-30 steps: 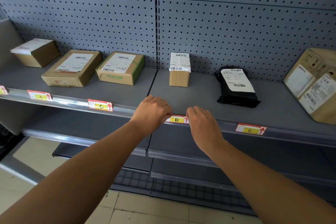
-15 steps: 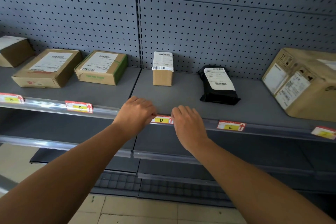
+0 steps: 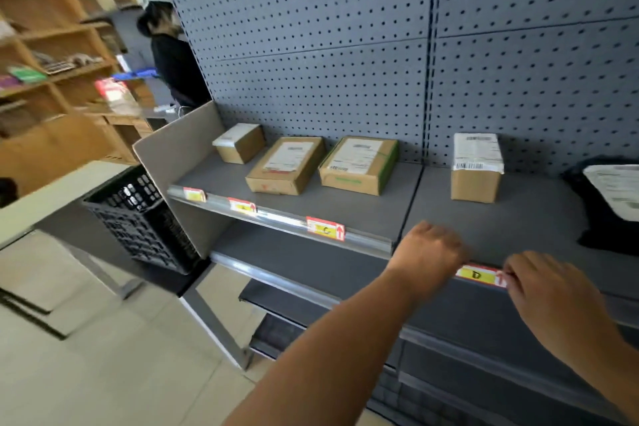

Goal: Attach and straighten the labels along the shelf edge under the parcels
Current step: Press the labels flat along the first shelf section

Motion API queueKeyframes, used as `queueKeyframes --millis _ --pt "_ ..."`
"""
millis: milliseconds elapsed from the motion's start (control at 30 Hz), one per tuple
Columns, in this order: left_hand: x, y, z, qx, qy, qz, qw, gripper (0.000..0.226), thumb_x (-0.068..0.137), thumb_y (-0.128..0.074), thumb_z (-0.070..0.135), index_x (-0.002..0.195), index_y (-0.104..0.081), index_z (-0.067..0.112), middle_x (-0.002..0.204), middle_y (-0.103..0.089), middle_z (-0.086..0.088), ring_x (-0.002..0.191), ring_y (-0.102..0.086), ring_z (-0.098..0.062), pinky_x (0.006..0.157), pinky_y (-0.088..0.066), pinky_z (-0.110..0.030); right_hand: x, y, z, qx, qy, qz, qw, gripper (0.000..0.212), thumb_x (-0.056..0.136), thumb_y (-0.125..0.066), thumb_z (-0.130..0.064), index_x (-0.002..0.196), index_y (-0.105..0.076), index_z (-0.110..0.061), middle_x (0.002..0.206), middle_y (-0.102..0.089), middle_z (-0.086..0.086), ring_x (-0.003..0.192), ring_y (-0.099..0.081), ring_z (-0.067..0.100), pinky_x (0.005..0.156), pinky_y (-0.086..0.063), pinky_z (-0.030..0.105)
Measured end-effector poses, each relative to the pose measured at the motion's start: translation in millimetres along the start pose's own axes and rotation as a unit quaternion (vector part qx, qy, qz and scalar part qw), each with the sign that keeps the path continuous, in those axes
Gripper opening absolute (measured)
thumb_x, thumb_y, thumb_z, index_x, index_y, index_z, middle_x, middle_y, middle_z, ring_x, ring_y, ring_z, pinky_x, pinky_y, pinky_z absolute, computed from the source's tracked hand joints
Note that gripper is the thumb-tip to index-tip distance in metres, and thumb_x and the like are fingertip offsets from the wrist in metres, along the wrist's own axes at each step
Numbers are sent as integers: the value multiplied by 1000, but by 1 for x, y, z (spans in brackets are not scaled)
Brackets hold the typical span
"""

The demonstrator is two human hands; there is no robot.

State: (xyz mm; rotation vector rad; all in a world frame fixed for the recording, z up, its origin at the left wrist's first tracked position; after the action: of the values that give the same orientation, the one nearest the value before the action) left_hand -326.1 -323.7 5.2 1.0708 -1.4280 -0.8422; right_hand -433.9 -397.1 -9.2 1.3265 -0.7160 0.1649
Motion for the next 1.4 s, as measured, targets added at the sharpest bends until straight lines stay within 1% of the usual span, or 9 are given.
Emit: queueKeyframes --millis 200,300,367,600,800,933,1133,1267,1400 --pt "-2 -4 -1 7 3 12 1000 8 76 -77 15 78 -70 19 77 -61 -3 70 -57 -26 68 -34 -33 3 1 1 11 -10 -43 999 19 78 -75 -14 77 -55 -12 68 -51 4 59 -51 28 56 -44 41" --pt "-9 -4 -1 27 11 10 1000 14 89 -64 32 90 -71 19 87 -63 -1 79 -58 -23 73 -37 -34 3 5 5 33 -22 -32 999 18 86 -66 -25 77 -54 -15 69 -48 0 62 -49 26 59 -42 40" --pt "-15 -1 -8 17 17 16 1000 17 91 -61 32 90 -70 17 86 -62 -3 77 -57 -24 72 -36 -35 7 9 4 33 -29 -24 999 24 87 -53 -37 83 -56 -13 73 -51 2 65 -51 28 62 -40 40" --pt "-76 17 -71 -3 94 46 994 20 91 -56 31 86 -69 16 82 -63 -4 72 -58 -28 69 -40 -36 32 19 -52 47 0 36 998 22 88 -49 -28 89 -61 -9 80 -56 6 73 -55 35 66 -39 44" --pt "-194 41 -167 21 183 37 982 20 92 -54 34 86 -67 21 80 -61 2 74 -56 -22 71 -40 -35 65 -9 -171 66 69 38 995 21 89 -48 -25 91 -63 -10 81 -54 4 72 -52 28 64 -42 42" --pt "-313 70 -251 40 248 38 967 19 89 -51 38 82 -64 26 78 -60 7 74 -57 -20 69 -43 -36 98 -35 -298 79 105 61 989 24 89 -45 -25 90 -66 -12 82 -58 4 75 -57 31 69 -46 45" --pt "-459 100 -355 47 330 42 942 15 87 -51 36 85 -64 28 81 -59 10 78 -57 -15 73 -45 -32 151 -78 -467 101 164 15 981 17 80 -56 -23 91 -66 -14 83 -56 3 75 -57 29 65 -51 43" --pt "-489 95 -413 26 338 22 941 20 91 -46 34 91 -65 29 84 -58 10 80 -57 -14 77 -49 -32 182 -105 -550 103 167 -84 977 19 76 -67 -26 92 -59 -20 85 -51 -1 77 -52 23 68 -48 36" --pt "-465 83 -467 -9 320 23 947 20 90 -49 27 95 -68 25 88 -61 8 82 -59 -14 77 -52 -33 228 -126 -590 99 129 -96 982 33 75 -70 -28 106 -61 -17 97 -58 2 88 -57 24 78 -54 38"
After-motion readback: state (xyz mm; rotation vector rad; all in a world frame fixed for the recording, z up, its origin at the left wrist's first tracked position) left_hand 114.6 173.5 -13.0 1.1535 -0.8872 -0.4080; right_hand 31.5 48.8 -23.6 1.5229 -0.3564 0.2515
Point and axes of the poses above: each hand's wrist, its own x-axis towards the middle knuckle, its own y-axis out of the back of the hand, z = x × y, the point moved 8 cm from there along x, towards the middle knuckle
